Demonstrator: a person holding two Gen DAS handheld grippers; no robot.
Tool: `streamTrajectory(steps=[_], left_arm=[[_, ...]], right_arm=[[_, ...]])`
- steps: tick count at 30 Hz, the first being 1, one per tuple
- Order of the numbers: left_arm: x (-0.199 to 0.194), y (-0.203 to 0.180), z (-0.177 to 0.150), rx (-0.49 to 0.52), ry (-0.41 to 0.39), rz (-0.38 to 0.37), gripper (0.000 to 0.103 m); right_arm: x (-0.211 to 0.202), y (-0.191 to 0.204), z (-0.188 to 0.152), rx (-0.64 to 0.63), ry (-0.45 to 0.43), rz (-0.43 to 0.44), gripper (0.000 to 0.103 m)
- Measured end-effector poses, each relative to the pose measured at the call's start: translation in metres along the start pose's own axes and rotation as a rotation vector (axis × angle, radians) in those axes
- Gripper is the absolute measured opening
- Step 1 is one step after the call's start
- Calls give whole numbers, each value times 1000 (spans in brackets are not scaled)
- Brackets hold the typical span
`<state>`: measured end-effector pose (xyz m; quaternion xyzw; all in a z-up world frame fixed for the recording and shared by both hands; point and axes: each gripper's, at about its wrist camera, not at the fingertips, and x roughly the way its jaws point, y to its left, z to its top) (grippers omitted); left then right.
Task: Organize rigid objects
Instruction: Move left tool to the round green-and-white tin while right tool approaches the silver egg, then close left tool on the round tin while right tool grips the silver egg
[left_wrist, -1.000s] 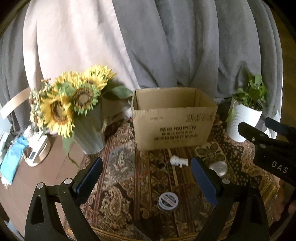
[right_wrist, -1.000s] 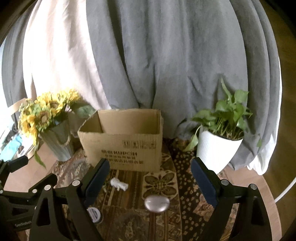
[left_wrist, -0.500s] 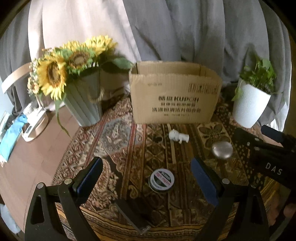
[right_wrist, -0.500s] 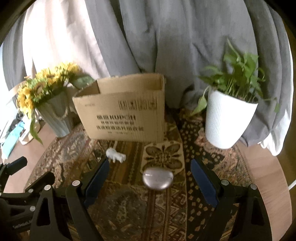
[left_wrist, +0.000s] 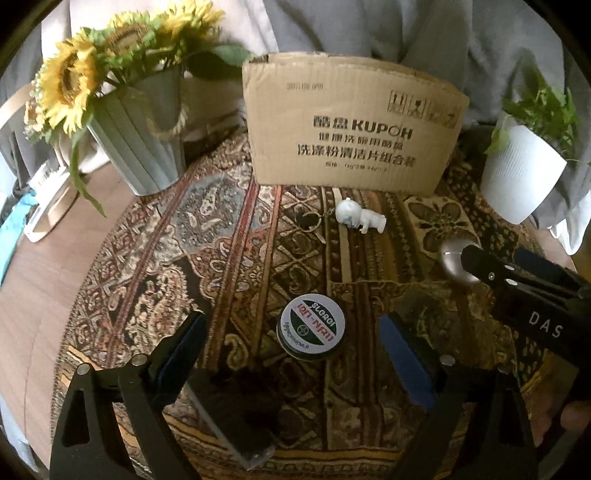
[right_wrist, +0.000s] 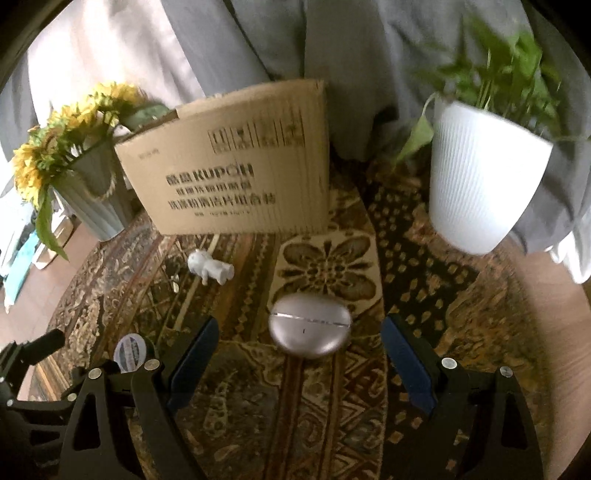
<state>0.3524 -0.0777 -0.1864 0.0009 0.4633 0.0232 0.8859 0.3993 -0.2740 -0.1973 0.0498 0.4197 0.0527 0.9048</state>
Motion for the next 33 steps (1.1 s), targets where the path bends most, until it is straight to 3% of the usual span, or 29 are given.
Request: streamTrajectory(steps=[6, 17, 23, 27, 33], left_arm=[[19, -4, 2, -12, 61, -9, 88], [40, 0, -4, -26, 109, -19, 62], [43, 0, -6, -34, 107, -49, 51], [43, -2, -7, -26, 102, -46, 51], [38, -2, -5, -18, 85, -62, 50]], right_arm=[[21, -10, 2, 19, 47, -7, 90], [48, -13, 0, 0, 108, 0, 88], [56, -10, -2, -18, 122, 10, 75], [57, -10, -3, -30, 109, -3, 66], [53, -9, -7, -40, 98, 0, 66]])
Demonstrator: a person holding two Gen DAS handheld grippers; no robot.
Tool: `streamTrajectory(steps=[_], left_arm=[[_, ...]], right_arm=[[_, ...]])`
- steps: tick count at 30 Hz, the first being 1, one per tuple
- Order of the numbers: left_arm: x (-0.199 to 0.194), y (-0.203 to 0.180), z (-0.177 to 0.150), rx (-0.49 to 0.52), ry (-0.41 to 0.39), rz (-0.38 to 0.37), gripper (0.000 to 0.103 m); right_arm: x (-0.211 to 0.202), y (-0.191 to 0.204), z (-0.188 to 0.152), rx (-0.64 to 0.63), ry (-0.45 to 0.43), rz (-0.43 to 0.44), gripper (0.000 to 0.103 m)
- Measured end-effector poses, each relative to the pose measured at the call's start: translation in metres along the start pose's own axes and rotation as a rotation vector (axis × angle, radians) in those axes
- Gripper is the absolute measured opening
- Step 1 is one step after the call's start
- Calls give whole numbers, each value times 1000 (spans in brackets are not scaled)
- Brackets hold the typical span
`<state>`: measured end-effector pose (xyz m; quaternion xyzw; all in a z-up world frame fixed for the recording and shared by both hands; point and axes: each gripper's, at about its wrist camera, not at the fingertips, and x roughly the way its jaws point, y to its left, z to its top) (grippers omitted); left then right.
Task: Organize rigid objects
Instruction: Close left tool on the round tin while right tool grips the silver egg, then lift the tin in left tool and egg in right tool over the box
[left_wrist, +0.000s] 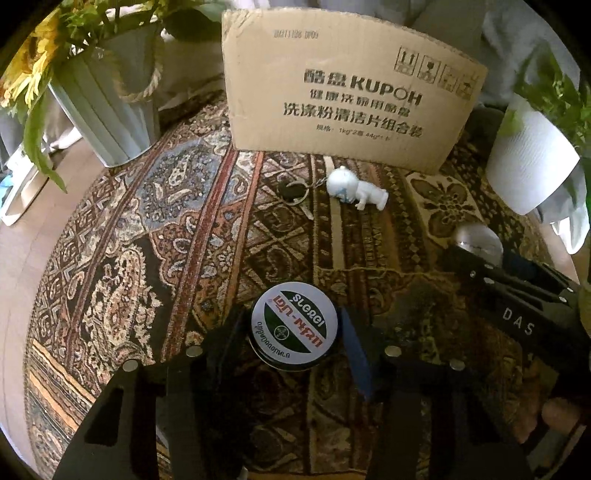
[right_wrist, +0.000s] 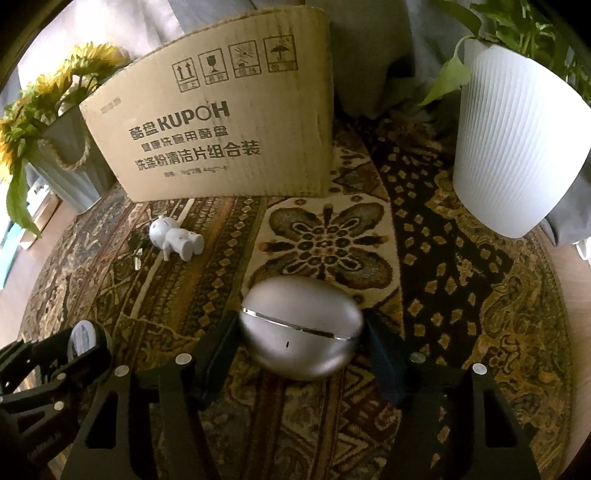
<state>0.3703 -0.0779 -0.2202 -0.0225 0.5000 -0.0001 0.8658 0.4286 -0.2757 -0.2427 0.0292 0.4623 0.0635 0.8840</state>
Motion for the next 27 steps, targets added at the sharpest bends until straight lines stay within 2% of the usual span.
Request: streamTrajectory(steps=[11, 27], left_arm=[[-35, 1, 6, 27, -92, -36, 50], [-92, 1, 10, 91, -222, -76, 50]], right_arm=[[-39, 7, -5, 15, -50, 19, 66], [-107, 26, -10, 40, -160, -17, 66]])
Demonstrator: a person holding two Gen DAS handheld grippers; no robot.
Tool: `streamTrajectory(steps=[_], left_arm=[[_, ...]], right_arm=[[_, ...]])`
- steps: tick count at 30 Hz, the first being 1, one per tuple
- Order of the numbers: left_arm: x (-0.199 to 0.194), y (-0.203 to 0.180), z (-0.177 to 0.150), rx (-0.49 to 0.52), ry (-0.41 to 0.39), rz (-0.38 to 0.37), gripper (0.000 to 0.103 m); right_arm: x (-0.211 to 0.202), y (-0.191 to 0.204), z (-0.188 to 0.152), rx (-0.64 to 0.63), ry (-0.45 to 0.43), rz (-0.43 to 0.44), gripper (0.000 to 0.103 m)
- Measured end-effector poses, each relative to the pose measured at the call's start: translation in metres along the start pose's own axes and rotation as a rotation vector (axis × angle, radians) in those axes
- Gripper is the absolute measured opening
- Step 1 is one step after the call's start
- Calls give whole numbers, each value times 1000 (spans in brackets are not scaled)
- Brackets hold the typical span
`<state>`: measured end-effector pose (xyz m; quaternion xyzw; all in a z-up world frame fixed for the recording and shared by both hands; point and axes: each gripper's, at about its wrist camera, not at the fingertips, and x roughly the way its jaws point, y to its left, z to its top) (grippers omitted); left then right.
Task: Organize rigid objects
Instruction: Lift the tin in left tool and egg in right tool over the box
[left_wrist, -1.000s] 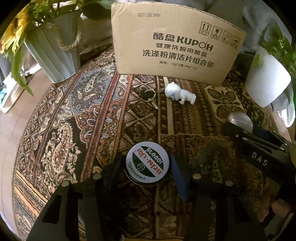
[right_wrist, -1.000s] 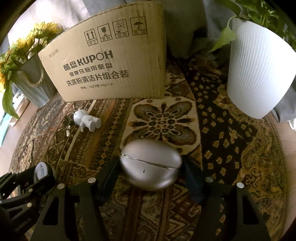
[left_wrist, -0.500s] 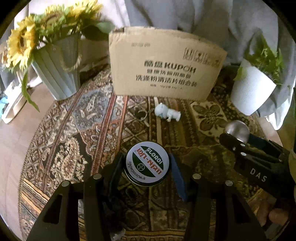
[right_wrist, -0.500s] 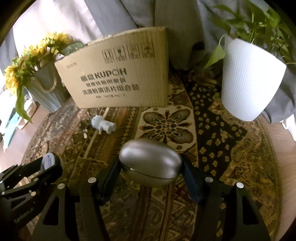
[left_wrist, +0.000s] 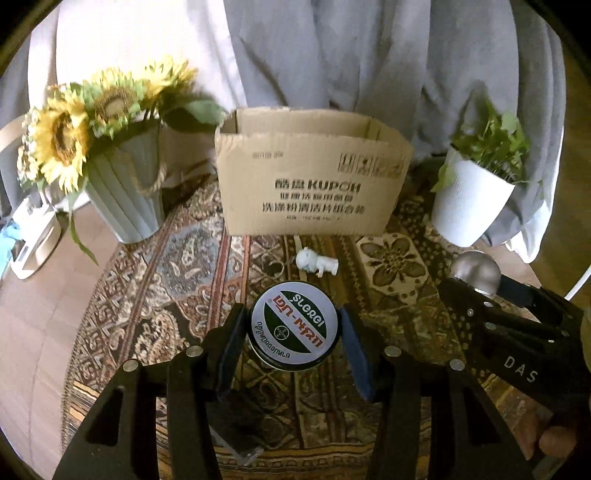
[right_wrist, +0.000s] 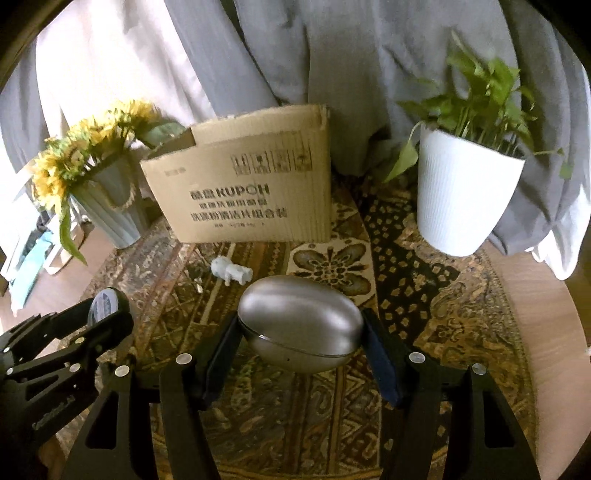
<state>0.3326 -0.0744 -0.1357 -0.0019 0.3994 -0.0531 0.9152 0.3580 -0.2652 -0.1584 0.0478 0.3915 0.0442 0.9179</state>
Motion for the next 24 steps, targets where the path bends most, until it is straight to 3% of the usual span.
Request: streamTrajectory(steps=[12, 24], left_arm=[[-32, 4, 23, 55, -88, -41, 50], [-51, 17, 61, 112, -181, -48, 50]], right_arm=[[-46, 16, 16, 22, -102, -33, 66], [-66, 33, 45, 37, -189, -41, 66]])
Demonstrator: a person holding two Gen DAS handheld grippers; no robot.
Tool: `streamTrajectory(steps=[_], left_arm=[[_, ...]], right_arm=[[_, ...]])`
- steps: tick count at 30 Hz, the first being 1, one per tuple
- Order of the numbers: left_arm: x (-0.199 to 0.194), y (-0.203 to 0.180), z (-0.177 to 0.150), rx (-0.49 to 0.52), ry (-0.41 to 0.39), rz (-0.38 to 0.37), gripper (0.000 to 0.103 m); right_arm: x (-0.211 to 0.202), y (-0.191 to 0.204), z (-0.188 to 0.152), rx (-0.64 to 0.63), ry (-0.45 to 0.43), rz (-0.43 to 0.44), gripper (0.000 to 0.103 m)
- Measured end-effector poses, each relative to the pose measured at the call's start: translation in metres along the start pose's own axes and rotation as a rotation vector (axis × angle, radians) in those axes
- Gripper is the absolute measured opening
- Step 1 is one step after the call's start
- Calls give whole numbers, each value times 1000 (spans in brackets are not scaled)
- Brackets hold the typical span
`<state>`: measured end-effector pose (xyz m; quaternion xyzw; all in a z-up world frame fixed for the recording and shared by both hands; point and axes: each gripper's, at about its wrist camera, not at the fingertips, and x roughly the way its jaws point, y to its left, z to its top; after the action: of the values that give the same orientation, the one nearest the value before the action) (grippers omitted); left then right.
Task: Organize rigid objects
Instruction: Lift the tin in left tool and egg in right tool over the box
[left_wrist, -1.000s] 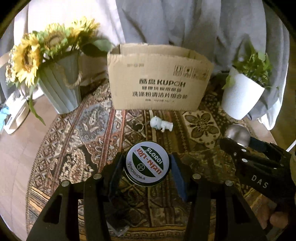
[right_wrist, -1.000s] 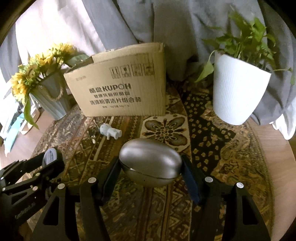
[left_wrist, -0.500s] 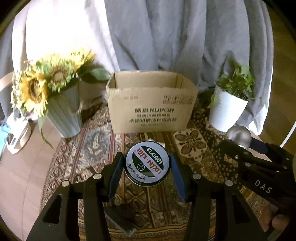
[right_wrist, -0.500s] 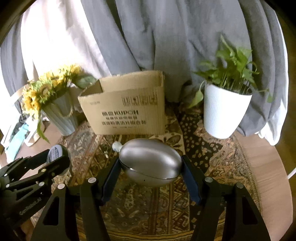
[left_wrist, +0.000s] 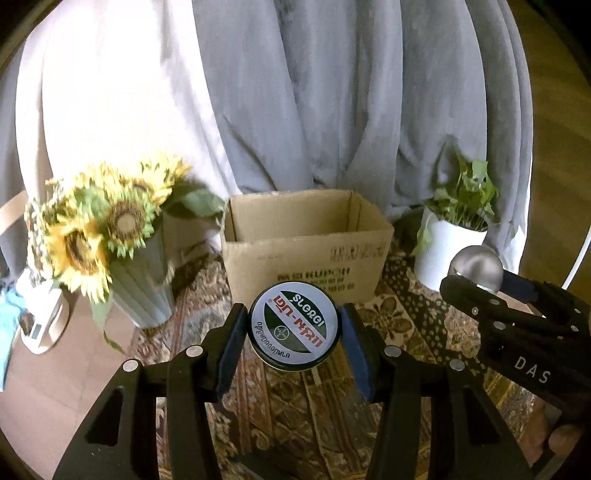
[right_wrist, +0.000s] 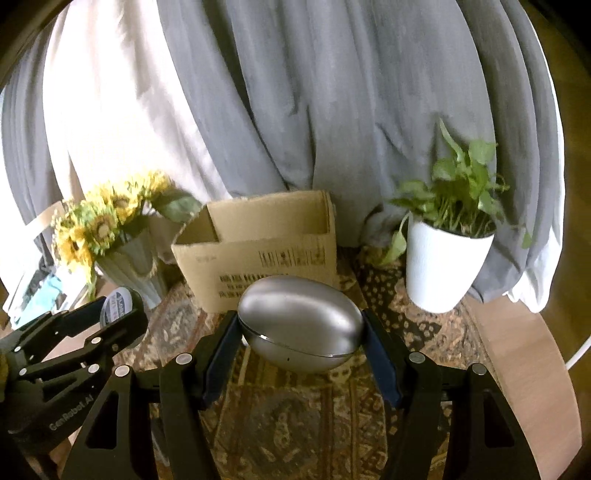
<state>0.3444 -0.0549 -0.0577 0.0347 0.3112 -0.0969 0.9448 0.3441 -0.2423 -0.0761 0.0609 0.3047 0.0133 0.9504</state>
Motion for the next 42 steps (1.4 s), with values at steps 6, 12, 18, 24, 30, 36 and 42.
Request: streamTrajectory(steps=[6, 12, 18, 24, 30, 36, 42], left_arm=[[-2, 10, 25, 42, -61, -5, 51], [-1, 18, 50, 80, -120, -10, 50], [7, 22, 73, 97, -158, -15, 50], [22, 28, 93, 88, -162, -11, 51], [44, 35, 109, 68, -139, -14, 51], [70, 39, 119, 52, -103, -3, 50], [98, 42, 126, 55, -75, 23, 51]], right_arm=[[-1, 12, 18, -3, -42, -1, 66], [-1, 24, 39, -11, -87, -15, 66], [8, 32, 61, -21, -111, -21, 66], [21, 35, 84, -43, -131, -24, 66], [40, 39, 104, -77, -130, -9, 66], [64, 39, 122, -95, -114, 6, 66], [93, 38, 131, -111, -76, 21, 66]])
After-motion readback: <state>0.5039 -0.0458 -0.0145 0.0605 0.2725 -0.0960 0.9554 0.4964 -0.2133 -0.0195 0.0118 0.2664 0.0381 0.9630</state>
